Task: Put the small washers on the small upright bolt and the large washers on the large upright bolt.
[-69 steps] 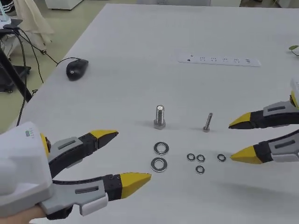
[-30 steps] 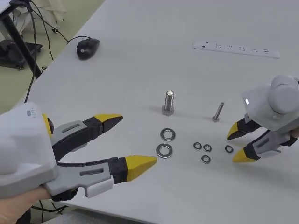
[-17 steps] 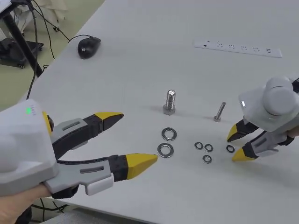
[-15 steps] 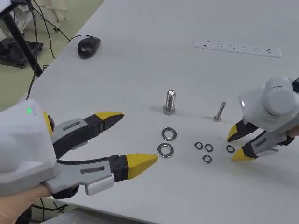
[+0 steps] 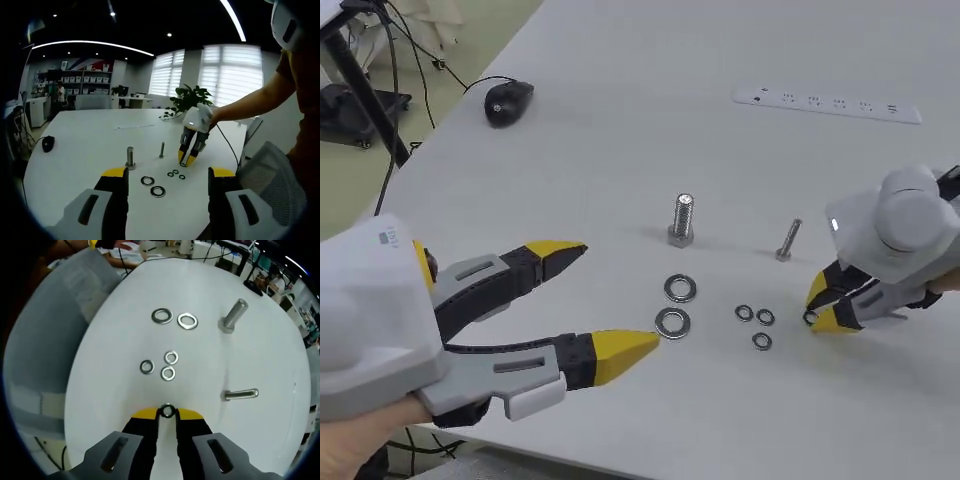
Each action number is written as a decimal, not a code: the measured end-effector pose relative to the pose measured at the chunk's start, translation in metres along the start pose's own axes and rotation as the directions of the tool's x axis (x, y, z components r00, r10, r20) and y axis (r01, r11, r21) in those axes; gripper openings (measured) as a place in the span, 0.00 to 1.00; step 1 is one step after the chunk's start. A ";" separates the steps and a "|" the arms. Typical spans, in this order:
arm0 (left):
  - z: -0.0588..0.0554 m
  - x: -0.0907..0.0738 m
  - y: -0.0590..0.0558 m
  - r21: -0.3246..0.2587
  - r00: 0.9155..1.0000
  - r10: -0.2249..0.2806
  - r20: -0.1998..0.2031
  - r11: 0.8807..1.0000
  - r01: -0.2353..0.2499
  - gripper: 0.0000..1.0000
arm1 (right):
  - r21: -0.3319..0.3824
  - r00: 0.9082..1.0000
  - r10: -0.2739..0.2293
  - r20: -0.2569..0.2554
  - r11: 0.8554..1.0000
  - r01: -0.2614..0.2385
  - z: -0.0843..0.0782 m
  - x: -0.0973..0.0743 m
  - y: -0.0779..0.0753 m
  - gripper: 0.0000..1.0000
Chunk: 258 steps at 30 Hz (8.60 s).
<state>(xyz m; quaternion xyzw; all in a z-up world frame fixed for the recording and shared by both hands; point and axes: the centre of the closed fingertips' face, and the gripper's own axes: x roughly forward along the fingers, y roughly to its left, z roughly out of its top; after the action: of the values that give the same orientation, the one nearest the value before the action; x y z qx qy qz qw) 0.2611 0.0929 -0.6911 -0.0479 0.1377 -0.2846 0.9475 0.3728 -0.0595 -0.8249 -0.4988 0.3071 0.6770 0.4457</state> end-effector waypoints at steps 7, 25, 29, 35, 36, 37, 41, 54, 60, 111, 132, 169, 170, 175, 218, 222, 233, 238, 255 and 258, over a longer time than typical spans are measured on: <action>0.001 0.000 -0.001 0.003 1.000 -0.004 0.001 1.000 0.004 0.64 | 0.011 1.000 -0.005 0.010 1.000 0.005 0.001 0.000 -0.002 0.12; 0.007 0.004 -0.007 0.033 0.999 -0.034 -0.011 0.999 0.034 0.63 | 0.060 0.999 -0.031 0.010 0.998 0.031 0.006 -0.033 -0.014 0.11; 0.009 0.004 -0.009 0.034 0.999 -0.042 -0.008 0.999 0.042 0.63 | 0.064 0.999 -0.052 0.013 0.997 0.051 0.011 -0.045 -0.023 0.11; 0.012 0.005 -0.013 0.045 0.999 -0.052 -0.005 0.998 0.053 0.63 | 0.055 0.997 -0.083 0.005 0.995 0.082 0.018 -0.059 -0.040 0.11; 0.012 0.005 -0.013 0.043 0.999 -0.054 -0.004 0.998 0.054 0.63 | 0.053 0.996 -0.086 0.005 0.995 0.085 0.019 -0.061 -0.042 0.11; 0.012 0.005 -0.013 0.042 0.999 -0.054 -0.004 0.998 0.054 0.63 | 0.051 0.996 -0.089 0.005 0.995 0.089 0.020 -0.062 -0.045 0.11; 0.010 0.005 -0.013 0.043 0.998 -0.055 -0.013 0.998 0.055 0.63 | 0.037 0.995 -0.102 -0.001 0.994 0.102 0.025 -0.068 -0.055 0.11; 0.009 0.006 -0.010 0.034 0.999 -0.051 -0.008 0.998 0.052 0.64 | 0.013 0.993 -0.114 -0.014 0.993 0.114 0.031 -0.071 -0.089 0.12; 0.008 0.007 -0.010 0.030 0.999 -0.050 -0.006 0.998 0.050 0.63 | 0.007 0.994 -0.104 -0.022 0.995 0.104 0.032 -0.065 -0.090 0.12; 0.004 0.009 -0.009 0.010 0.999 -0.047 -0.015 0.999 0.047 0.63 | -0.023 0.997 -0.056 -0.061 0.998 0.055 0.016 -0.008 -0.080 0.12; 0.005 0.008 -0.012 0.015 0.999 -0.047 -0.014 0.999 0.047 0.62 | -0.003 0.997 -0.069 -0.037 0.998 0.068 0.010 -0.013 -0.077 0.16; 0.021 -0.007 -0.041 0.091 0.996 -0.084 0.005 0.992 0.083 0.62 | 0.027 0.999 -0.007 0.044 1.000 0.006 0.047 -0.014 0.026 0.18; 0.022 -0.008 -0.041 0.094 0.997 -0.083 0.005 0.992 0.083 0.62 | 0.023 0.999 -0.008 0.043 1.000 0.007 0.049 -0.011 0.026 0.19; 0.024 -0.011 -0.038 0.096 0.997 -0.076 0.011 0.993 0.075 0.62 | 0.015 0.999 -0.001 0.044 1.000 0.000 0.057 -0.002 0.023 0.19; 0.017 -0.011 -0.032 0.066 0.998 -0.066 0.017 0.996 0.065 0.62 | -0.042 1.000 0.008 -0.009 0.999 -0.008 0.052 0.018 0.024 0.13; 0.017 -0.011 -0.032 0.066 0.998 -0.066 0.016 0.996 0.064 0.62 | -0.026 1.000 0.011 -0.005 1.000 -0.011 0.051 0.019 0.022 0.12; 0.015 -0.010 -0.031 0.073 0.998 -0.065 0.001 0.995 0.065 0.62 | 0.026 1.000 -0.002 -0.005 1.000 0.002 0.045 -0.003 0.012 0.12; 0.014 -0.005 -0.031 0.082 0.997 -0.075 -0.014 0.994 0.076 0.62 | 0.047 0.999 -0.032 -0.003 0.998 0.032 0.036 -0.025 0.001 0.12; 0.017 0.007 -0.033 0.085 0.995 -0.102 -0.018 0.991 0.103 0.62 | 0.075 0.988 -0.148 -0.030 0.986 0.150 0.022 -0.077 -0.050 0.12; 0.017 0.007 -0.032 0.083 0.995 -0.100 -0.021 0.991 0.101 0.62 | 0.067 0.987 -0.158 -0.032 0.985 0.159 0.025 -0.080 -0.059 0.12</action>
<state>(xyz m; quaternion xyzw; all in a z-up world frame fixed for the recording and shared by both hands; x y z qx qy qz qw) 0.2544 0.0624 -0.6713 -0.0125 0.1309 -0.3379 0.9320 0.4248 -0.0368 -0.7397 -0.5150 0.2956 0.6215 0.5109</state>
